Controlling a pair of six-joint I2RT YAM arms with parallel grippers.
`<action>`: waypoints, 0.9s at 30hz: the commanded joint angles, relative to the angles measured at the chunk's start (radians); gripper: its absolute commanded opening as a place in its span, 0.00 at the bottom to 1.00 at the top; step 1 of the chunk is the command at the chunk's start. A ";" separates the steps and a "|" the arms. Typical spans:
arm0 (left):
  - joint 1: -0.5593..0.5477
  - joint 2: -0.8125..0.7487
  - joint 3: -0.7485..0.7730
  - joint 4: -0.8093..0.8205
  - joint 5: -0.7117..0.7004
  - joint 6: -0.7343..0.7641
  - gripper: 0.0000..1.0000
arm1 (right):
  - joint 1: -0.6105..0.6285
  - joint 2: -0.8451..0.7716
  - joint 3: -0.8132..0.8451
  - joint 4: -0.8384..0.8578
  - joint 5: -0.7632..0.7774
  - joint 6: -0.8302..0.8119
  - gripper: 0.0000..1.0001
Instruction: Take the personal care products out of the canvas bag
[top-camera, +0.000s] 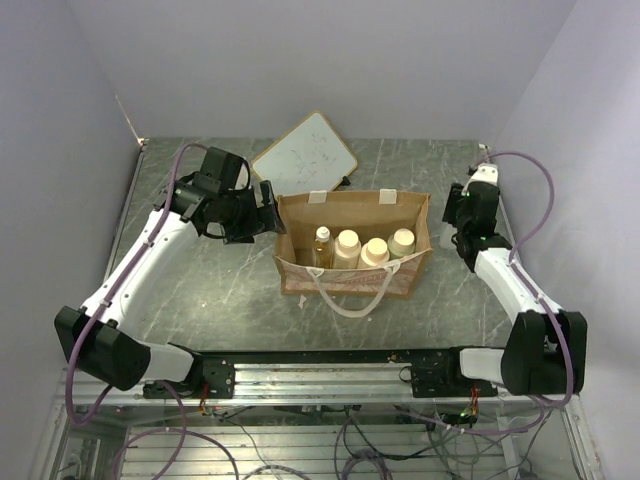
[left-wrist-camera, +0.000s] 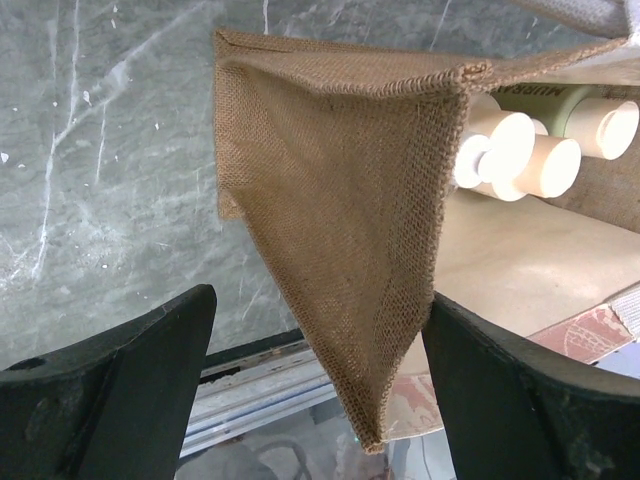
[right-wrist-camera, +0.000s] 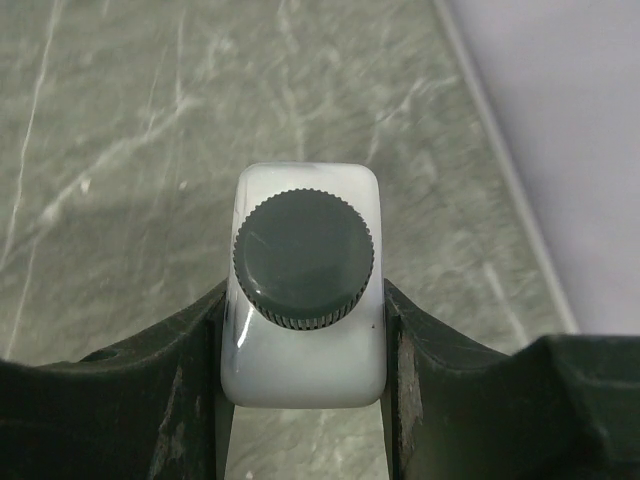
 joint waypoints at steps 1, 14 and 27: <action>0.011 0.013 0.056 -0.040 0.037 0.044 0.93 | -0.028 0.014 -0.019 0.299 -0.170 -0.006 0.00; 0.013 0.014 0.067 -0.046 0.073 0.065 0.93 | -0.038 0.108 -0.081 0.391 -0.209 -0.032 0.00; 0.012 -0.101 -0.083 0.058 0.118 -0.084 0.93 | -0.037 -0.044 -0.068 0.140 -0.072 0.091 0.97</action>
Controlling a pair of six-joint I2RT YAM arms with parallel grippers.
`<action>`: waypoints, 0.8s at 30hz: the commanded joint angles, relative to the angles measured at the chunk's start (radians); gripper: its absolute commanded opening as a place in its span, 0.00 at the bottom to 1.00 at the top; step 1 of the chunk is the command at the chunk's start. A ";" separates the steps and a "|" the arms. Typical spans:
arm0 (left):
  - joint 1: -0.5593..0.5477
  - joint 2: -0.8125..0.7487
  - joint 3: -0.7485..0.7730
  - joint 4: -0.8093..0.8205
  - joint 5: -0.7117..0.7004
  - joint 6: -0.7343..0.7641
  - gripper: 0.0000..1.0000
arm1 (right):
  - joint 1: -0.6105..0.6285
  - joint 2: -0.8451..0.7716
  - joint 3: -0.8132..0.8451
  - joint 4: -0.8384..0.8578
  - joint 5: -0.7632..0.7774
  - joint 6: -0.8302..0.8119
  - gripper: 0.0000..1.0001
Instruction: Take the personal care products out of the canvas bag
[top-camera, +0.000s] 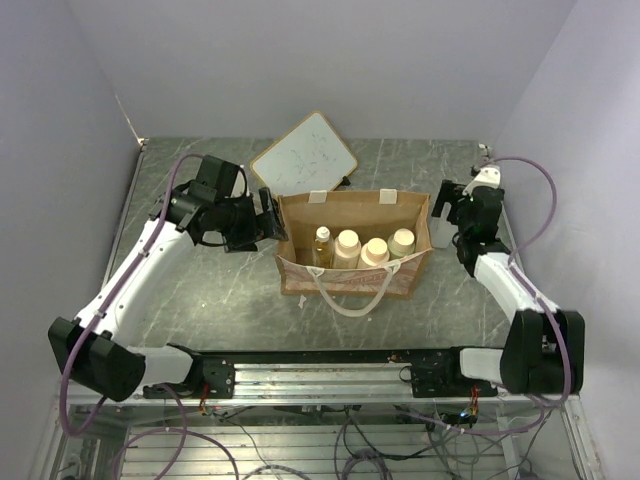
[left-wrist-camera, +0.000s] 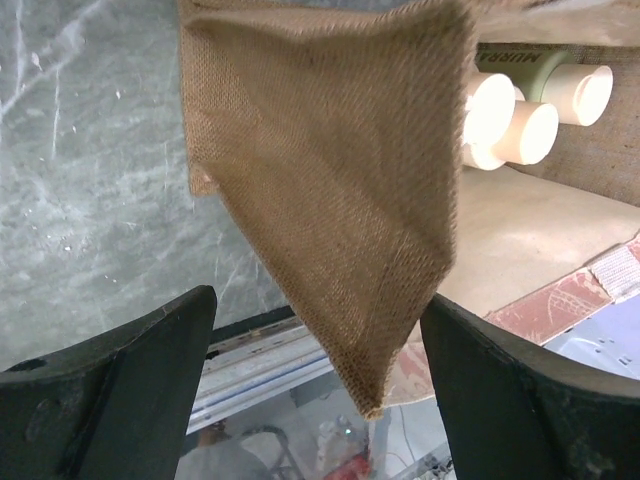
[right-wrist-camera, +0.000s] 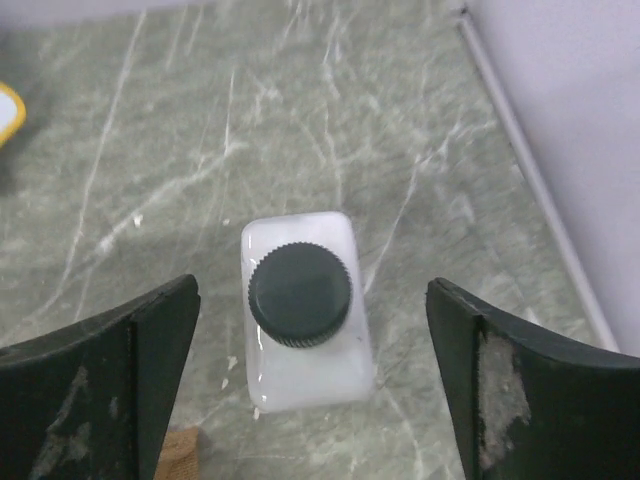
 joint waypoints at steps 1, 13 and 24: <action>0.007 -0.077 -0.044 0.054 0.032 -0.067 0.93 | -0.007 -0.136 0.045 -0.139 0.130 0.099 0.99; 0.001 -0.123 -0.141 0.177 0.097 -0.184 0.93 | 0.001 -0.283 0.318 -0.982 0.010 0.304 1.00; -0.163 -0.099 -0.246 0.290 0.049 -0.274 0.93 | 0.029 -0.348 0.528 -1.076 -0.328 0.254 1.00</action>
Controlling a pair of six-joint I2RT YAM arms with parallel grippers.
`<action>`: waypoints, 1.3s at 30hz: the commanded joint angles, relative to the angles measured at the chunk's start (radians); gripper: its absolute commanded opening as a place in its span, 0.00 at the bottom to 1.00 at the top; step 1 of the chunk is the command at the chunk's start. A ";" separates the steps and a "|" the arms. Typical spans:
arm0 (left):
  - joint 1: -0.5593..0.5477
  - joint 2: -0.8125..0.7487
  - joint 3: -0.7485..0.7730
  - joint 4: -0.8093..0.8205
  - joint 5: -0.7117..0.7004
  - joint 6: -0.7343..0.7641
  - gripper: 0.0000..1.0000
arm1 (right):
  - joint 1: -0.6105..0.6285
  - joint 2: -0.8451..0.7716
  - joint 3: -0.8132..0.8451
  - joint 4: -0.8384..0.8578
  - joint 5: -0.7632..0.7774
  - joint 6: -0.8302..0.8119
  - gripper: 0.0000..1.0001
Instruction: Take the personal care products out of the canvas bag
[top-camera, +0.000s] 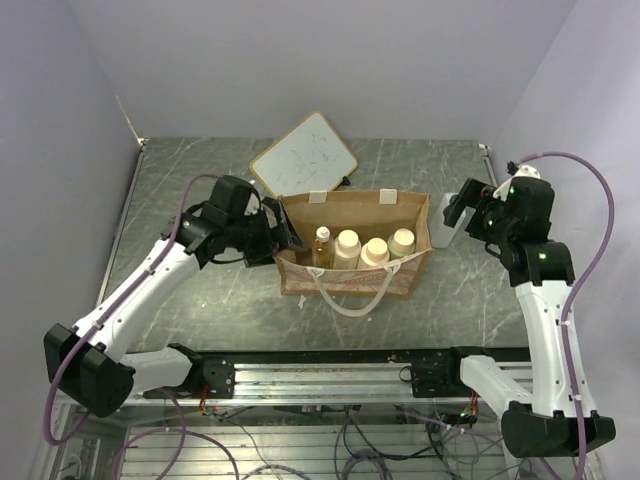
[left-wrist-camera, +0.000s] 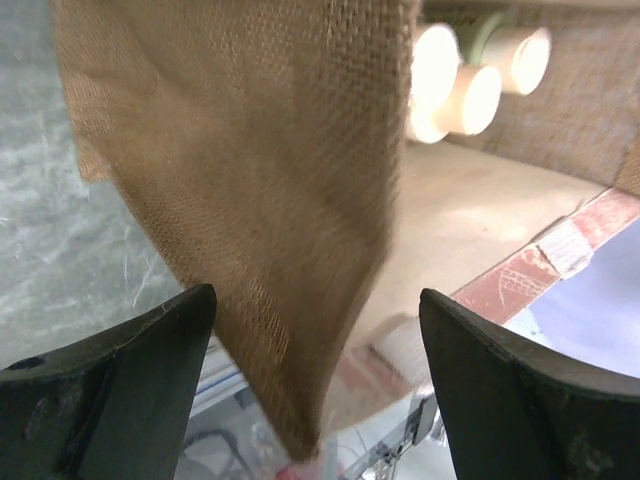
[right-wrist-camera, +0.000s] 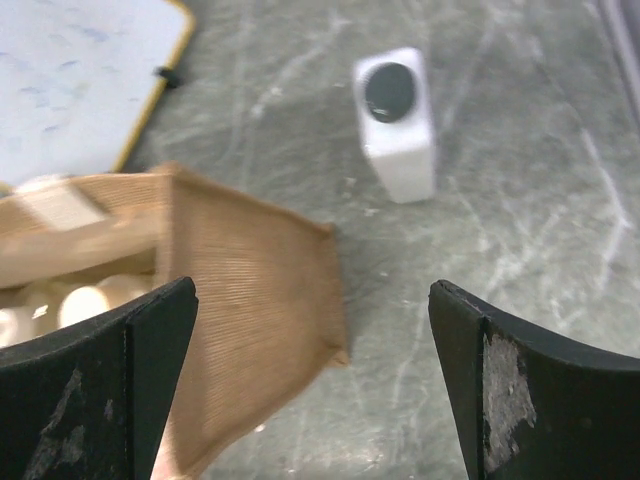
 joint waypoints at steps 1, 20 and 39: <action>-0.090 -0.008 -0.088 0.097 0.004 -0.088 0.93 | 0.032 0.028 0.109 -0.028 -0.257 -0.021 1.00; -0.160 -0.116 -0.273 0.166 -0.038 -0.175 0.93 | 0.929 0.354 0.275 0.067 0.052 0.120 0.97; -0.159 -0.060 -0.169 0.039 -0.103 -0.069 0.93 | 0.964 0.593 0.158 0.205 0.263 0.173 0.78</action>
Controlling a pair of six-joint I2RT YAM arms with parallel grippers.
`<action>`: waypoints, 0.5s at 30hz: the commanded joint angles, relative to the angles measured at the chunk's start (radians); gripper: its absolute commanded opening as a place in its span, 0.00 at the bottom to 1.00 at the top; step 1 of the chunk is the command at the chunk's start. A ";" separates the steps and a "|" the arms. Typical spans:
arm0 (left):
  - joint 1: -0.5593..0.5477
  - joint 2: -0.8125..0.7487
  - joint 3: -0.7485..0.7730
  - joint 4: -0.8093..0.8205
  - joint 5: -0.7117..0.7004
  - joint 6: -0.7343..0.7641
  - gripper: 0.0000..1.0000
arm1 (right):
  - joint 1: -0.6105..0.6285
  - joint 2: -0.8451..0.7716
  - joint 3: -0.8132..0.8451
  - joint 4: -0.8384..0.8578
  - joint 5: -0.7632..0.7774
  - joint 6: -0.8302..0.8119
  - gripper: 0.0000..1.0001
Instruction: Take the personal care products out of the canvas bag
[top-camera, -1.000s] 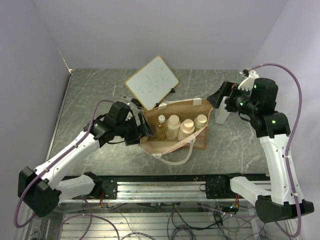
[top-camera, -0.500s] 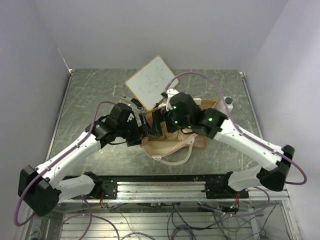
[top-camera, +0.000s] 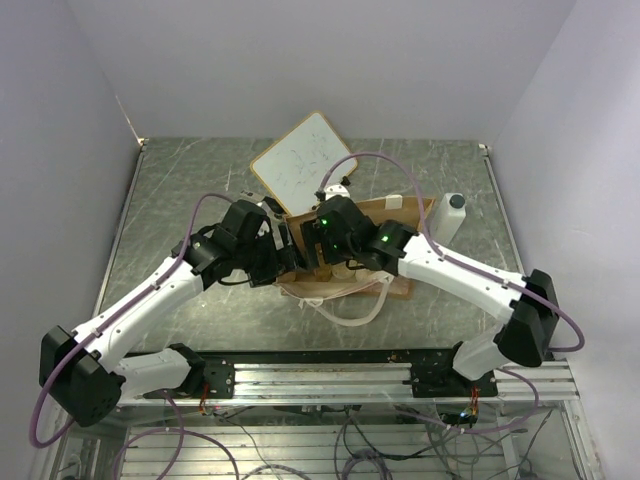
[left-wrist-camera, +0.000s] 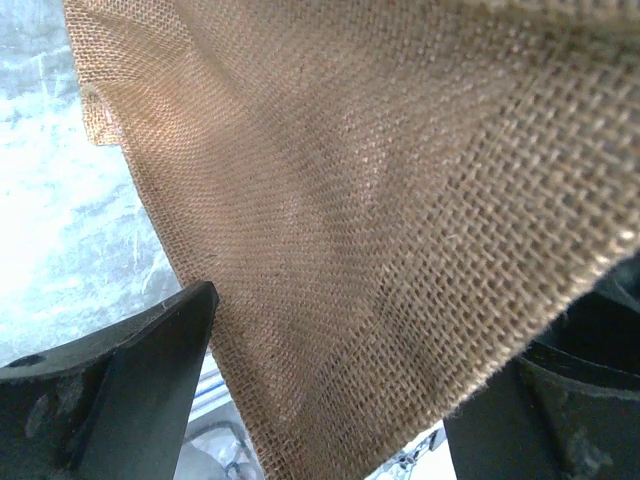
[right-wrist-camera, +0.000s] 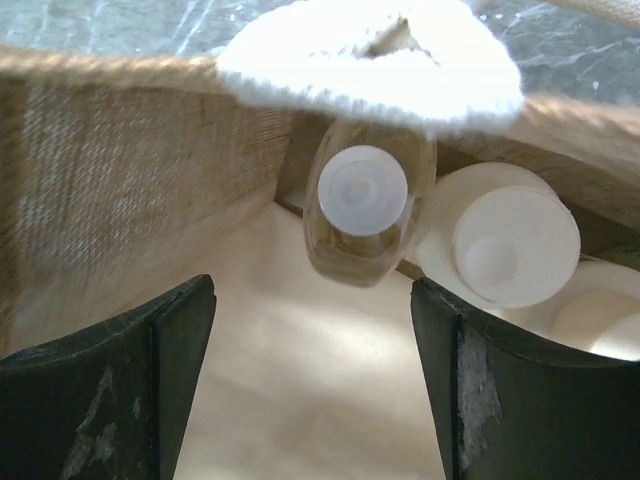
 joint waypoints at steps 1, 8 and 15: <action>-0.011 0.002 0.017 -0.058 -0.003 0.021 0.93 | 0.005 0.056 0.016 0.031 0.071 0.027 0.74; -0.009 -0.013 0.002 -0.061 -0.009 0.020 0.93 | 0.002 0.112 0.037 0.056 0.108 0.012 0.73; -0.008 0.003 0.022 -0.085 -0.012 0.042 0.86 | -0.006 0.162 0.050 0.080 0.114 0.005 0.75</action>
